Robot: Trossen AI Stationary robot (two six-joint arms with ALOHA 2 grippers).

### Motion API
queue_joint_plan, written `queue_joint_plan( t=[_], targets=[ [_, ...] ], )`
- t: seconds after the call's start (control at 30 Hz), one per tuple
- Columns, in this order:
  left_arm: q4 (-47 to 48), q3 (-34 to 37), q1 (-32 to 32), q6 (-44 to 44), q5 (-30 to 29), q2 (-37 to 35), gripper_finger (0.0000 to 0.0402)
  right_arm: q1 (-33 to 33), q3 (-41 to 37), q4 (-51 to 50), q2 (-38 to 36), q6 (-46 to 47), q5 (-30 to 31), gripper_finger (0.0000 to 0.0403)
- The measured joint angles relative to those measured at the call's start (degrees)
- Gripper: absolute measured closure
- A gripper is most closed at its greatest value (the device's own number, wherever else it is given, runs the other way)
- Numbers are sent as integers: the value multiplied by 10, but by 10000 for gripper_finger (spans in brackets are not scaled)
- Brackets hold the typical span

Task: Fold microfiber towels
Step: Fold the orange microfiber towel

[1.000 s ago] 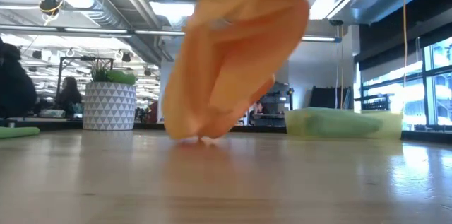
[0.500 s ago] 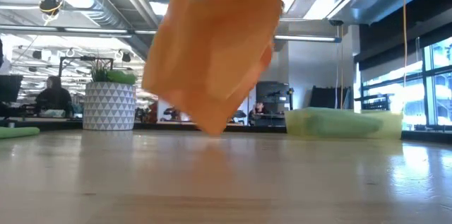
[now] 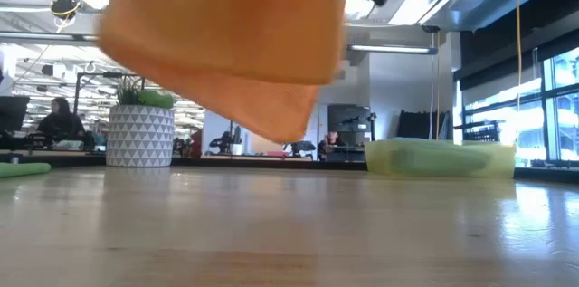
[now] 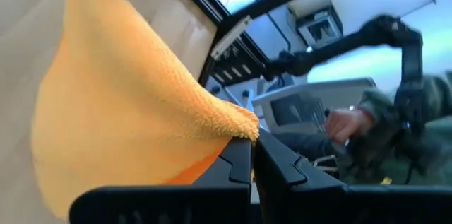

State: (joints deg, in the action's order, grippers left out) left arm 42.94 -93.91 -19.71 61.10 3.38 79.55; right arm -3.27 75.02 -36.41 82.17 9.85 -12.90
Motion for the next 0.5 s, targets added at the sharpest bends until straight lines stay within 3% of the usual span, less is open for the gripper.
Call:
queue_joint_plan(
  t=[0.1, 0.37, 0.5],
  targets=[
    [6, 0, -18, -1, -3, 0, 401, 0, 0, -15, -35, 4, -31, 390],
    [-25, 0, -37, 31, 67, 4, 401, 3, 0, -10, -100, 47, -230, 397],
    [34, 0, -27, -79, 48, 4, 401, 6, 0, -19, -96, 29, -211, 397]
  ],
)
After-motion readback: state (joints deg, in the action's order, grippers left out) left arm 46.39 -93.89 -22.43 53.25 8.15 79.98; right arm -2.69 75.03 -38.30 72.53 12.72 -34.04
